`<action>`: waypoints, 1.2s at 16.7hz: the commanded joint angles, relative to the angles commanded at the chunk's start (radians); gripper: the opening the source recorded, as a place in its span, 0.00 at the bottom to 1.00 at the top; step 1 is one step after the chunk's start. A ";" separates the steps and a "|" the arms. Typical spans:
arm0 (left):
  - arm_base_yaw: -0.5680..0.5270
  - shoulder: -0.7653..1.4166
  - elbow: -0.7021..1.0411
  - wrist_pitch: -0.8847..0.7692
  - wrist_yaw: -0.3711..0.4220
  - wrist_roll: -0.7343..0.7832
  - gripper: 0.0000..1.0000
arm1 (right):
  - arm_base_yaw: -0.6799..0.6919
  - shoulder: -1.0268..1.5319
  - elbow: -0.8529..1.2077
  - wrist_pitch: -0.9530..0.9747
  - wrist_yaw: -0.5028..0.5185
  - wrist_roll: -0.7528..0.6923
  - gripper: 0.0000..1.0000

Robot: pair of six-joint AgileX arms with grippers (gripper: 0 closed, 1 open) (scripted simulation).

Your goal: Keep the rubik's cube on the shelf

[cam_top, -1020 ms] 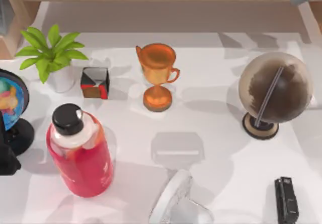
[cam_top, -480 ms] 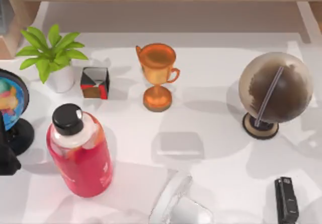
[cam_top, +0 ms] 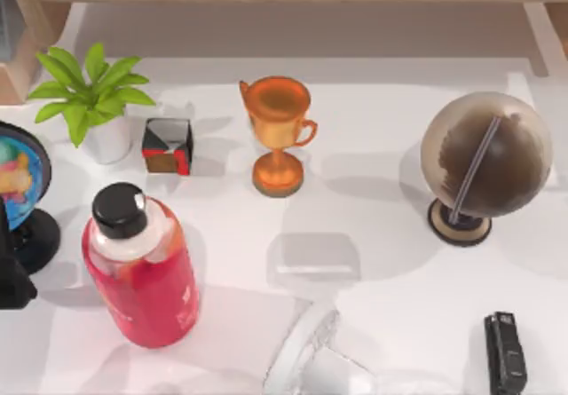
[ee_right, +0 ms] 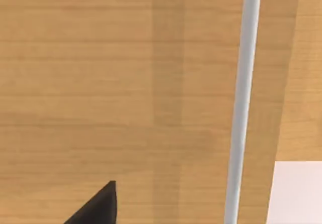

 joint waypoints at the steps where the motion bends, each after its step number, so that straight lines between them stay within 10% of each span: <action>1: 0.000 0.000 0.000 0.000 0.000 0.000 1.00 | 0.000 0.001 0.000 0.000 0.000 0.000 1.00; 15: 0.000 0.000 0.000 0.000 0.000 0.000 1.00 | 0.059 0.026 0.078 -0.055 0.059 -0.002 1.00; 20: 0.000 0.000 0.000 0.000 0.000 0.000 1.00 | 0.059 0.026 0.078 -0.055 0.059 -0.002 0.62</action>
